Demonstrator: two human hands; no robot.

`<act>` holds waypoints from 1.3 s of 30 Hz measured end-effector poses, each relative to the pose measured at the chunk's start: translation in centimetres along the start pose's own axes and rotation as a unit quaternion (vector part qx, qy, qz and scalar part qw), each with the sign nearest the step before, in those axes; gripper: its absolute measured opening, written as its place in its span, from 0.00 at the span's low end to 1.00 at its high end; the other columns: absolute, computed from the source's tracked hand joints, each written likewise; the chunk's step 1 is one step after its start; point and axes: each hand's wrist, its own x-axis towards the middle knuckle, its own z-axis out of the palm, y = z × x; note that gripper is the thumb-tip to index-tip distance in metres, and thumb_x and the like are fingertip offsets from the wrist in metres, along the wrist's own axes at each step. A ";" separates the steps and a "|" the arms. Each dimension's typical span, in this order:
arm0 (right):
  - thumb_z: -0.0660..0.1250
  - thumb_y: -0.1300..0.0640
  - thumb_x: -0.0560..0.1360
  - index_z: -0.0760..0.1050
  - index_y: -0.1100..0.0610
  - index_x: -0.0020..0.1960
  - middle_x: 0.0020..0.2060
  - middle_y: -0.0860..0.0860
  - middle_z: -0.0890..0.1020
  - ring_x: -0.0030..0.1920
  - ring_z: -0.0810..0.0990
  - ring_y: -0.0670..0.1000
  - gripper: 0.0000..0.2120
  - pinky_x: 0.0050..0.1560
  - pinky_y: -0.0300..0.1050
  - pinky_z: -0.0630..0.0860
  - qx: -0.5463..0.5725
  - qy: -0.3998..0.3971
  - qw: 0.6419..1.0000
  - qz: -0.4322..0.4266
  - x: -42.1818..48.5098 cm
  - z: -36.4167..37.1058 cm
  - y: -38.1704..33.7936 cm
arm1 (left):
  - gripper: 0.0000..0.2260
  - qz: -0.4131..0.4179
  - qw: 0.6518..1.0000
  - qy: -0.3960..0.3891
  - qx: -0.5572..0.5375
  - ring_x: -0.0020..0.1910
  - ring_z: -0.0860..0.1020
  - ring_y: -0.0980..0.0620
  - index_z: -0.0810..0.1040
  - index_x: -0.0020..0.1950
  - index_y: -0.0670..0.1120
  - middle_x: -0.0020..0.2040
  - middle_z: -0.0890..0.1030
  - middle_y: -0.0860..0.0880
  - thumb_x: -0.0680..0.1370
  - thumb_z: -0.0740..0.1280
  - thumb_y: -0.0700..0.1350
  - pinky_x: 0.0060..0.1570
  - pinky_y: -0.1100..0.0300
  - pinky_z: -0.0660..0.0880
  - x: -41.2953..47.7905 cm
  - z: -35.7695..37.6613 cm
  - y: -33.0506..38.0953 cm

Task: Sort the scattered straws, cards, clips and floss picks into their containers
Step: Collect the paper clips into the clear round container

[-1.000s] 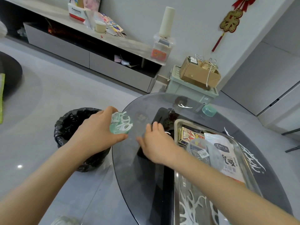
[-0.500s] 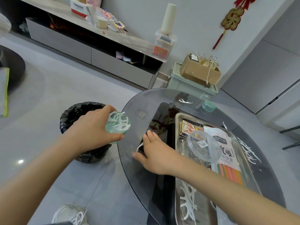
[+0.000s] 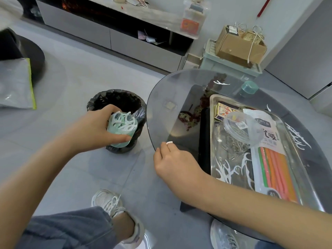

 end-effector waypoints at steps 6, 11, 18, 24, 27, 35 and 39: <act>0.76 0.61 0.45 0.74 0.53 0.30 0.22 0.49 0.75 0.23 0.75 0.49 0.16 0.22 0.38 0.55 0.038 0.140 0.989 0.006 -0.4 -0.9 1.6 | 0.28 0.024 1.000 -0.002 -0.001 0.40 0.72 0.64 0.70 0.60 0.54 0.42 0.74 0.63 0.64 0.76 0.57 0.37 0.67 0.67 0.1 0.1 0.6; 0.61 0.59 0.79 0.73 0.61 0.45 0.31 0.53 0.77 0.33 0.78 0.59 0.07 0.34 0.51 0.74 0.275 0.263 0.922 0.080 0.5 -2.2 6.1 | 0.27 0.050 0.999 0.003 -0.016 0.41 0.71 0.66 0.70 0.61 0.54 0.43 0.73 0.63 0.65 0.76 0.56 0.37 0.68 0.66 0.1 0.0 2.3; 0.66 0.59 0.77 0.83 0.54 0.47 0.32 0.45 0.82 0.31 0.78 0.40 0.07 0.35 0.31 0.74 0.476 0.203 0.855 0.040 0.7 -5.2 9.8 | 0.26 0.096 0.994 -0.031 -0.051 0.50 0.75 0.55 0.70 0.58 0.54 0.53 0.76 0.53 0.66 0.76 0.57 0.48 0.58 0.73 -0.2 0.6 5.1; 0.66 0.61 0.75 0.81 0.54 0.48 0.34 0.45 0.83 0.38 0.80 0.42 0.06 0.44 0.36 0.74 0.386 0.128 0.913 -0.037 0.9 -7.1 9.2 | 0.27 0.130 0.990 -0.033 -0.048 0.46 0.75 0.58 0.70 0.53 0.55 0.48 0.74 0.56 0.60 0.68 0.68 0.46 0.54 0.75 -0.4 1.3 6.9; 0.69 0.59 0.73 0.78 0.56 0.47 0.34 0.44 0.77 0.39 0.76 0.47 0.04 0.44 0.37 0.71 0.335 0.152 0.929 -0.037 1.7 -7.2 8.8 | 0.23 0.141 0.988 -0.008 -0.067 0.43 0.74 0.59 0.69 0.48 0.58 0.45 0.74 0.57 0.61 0.67 0.68 0.40 0.59 0.72 -0.1 1.7 7.4; 0.72 0.64 0.70 0.80 0.56 0.44 0.36 0.46 0.83 0.37 0.81 0.41 0.05 0.43 0.33 0.77 0.481 0.249 0.840 0.028 1.2 -6.5 10.8 | 0.26 0.111 0.989 0.035 -0.092 0.46 0.75 0.58 0.69 0.53 0.58 0.48 0.74 0.58 0.61 0.70 0.66 0.44 0.55 0.76 1.4 1.5 9.2; 0.73 0.66 0.68 0.79 0.59 0.43 0.34 0.47 0.84 0.36 0.82 0.41 0.06 0.43 0.36 0.79 0.496 0.291 0.818 0.029 1.0 -5.7 11.2 | 0.23 0.108 0.991 0.032 -0.069 0.46 0.75 0.55 0.68 0.51 0.56 0.48 0.73 0.57 0.62 0.71 0.63 0.45 0.55 0.74 2.3 2.0 11.0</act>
